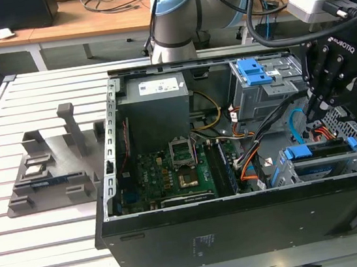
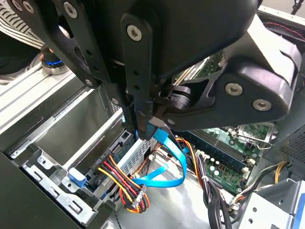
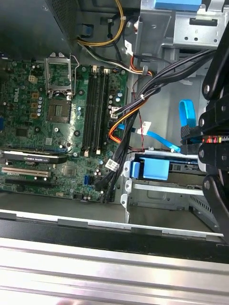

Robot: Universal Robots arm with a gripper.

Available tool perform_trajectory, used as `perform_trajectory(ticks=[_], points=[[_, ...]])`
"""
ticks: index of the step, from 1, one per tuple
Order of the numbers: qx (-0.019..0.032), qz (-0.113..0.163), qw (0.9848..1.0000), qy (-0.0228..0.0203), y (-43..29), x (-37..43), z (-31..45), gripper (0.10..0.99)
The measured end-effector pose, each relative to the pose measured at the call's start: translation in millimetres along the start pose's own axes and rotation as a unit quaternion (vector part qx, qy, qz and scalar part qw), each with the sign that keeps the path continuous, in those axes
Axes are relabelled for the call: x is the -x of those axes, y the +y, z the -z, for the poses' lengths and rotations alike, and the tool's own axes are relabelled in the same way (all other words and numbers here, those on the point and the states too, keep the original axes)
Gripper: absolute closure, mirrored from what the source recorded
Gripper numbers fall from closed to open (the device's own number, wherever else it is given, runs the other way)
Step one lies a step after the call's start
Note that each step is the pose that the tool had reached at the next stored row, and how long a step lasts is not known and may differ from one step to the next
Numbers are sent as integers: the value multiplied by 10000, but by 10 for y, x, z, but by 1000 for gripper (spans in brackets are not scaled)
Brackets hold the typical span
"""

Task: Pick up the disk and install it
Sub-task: 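Insert the second disk wire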

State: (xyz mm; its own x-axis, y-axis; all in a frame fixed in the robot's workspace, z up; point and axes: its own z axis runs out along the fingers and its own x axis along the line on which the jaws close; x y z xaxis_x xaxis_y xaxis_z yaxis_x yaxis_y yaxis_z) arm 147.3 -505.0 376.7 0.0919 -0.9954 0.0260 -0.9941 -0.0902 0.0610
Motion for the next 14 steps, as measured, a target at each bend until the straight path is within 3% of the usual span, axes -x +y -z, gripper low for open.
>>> perform_trajectory(ticks=[2, 4, 6, 11, 14], points=[[0, 0, 10000, 1, 1, -9, -2, 925], [3, -2, 10000, 34, 4, -51, -3, 925], [7, -5, 10000, 79, 13, -151, -17, 925], [7, -5, 10000, 80, 16, -311, -79, 925], [10, -5, 10000, 82, -63, -323, -133, 925]])
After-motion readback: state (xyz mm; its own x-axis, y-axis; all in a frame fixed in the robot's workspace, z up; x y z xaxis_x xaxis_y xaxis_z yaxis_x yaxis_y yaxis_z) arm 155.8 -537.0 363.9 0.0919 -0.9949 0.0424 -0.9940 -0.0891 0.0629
